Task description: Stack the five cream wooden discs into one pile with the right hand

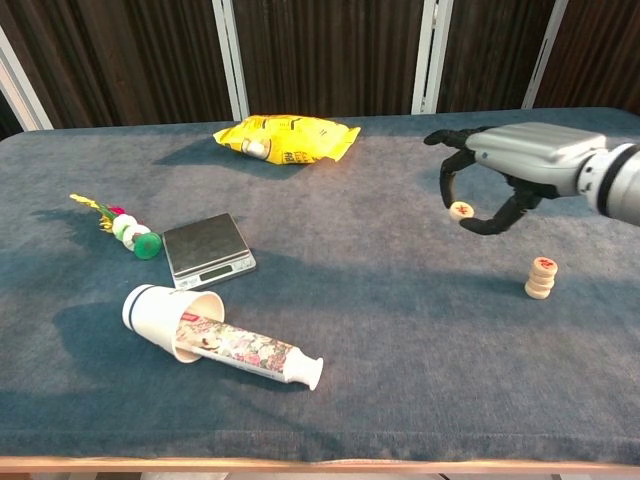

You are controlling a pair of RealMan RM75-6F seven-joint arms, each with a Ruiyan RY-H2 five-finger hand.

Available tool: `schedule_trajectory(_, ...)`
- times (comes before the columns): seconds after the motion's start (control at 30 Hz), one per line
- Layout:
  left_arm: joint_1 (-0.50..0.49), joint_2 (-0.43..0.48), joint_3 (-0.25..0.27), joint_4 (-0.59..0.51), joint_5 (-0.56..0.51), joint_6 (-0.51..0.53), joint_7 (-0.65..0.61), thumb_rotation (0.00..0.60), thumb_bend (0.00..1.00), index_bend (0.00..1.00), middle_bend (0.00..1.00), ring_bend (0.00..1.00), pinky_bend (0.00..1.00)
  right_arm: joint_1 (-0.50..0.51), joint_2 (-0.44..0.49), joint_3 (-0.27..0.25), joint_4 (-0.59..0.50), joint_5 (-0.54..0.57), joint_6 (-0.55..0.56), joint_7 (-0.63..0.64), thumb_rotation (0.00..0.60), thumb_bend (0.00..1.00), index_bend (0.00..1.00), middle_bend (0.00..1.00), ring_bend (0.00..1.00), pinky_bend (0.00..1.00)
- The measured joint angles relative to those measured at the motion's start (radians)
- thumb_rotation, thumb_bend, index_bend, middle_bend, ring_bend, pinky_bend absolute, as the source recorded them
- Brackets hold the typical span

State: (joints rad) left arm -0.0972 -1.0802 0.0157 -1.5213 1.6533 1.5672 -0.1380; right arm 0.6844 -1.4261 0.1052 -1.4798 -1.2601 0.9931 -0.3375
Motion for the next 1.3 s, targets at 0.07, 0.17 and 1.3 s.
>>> schedule_trajectory(0.07, 0.000, -0.001, 0.001, -0.001, 0.002, 0.001, 0.001, 0.600, 0.50, 0.00, 0.00, 0.00, 0.00, -0.036, 0.059, -0.044, -0.046, -0.054, 0.030, 0.012, 0.600, 0.50, 0.67, 0.04, 0.00, 0.00)
schedule_trajectory(0.17, 0.000, -0.001, 0.002, -0.002, 0.004, 0.001, 0.005, 0.600, 0.50, 0.00, 0.00, 0.00, 0.00, -0.075, 0.104, -0.087, -0.063, -0.104, 0.058, 0.042, 0.600, 0.50, 0.67, 0.04, 0.00, 0.00)
schedule_trajectory(1.3, 0.001, 0.003, 0.003, 0.001, 0.007, 0.000, -0.012, 0.600, 0.50, 0.00, 0.00, 0.00, 0.00, -0.104, 0.061, -0.086, 0.104, -0.082, -0.038, 0.115, 0.600, 0.50, 0.65, 0.04, 0.00, 0.00)
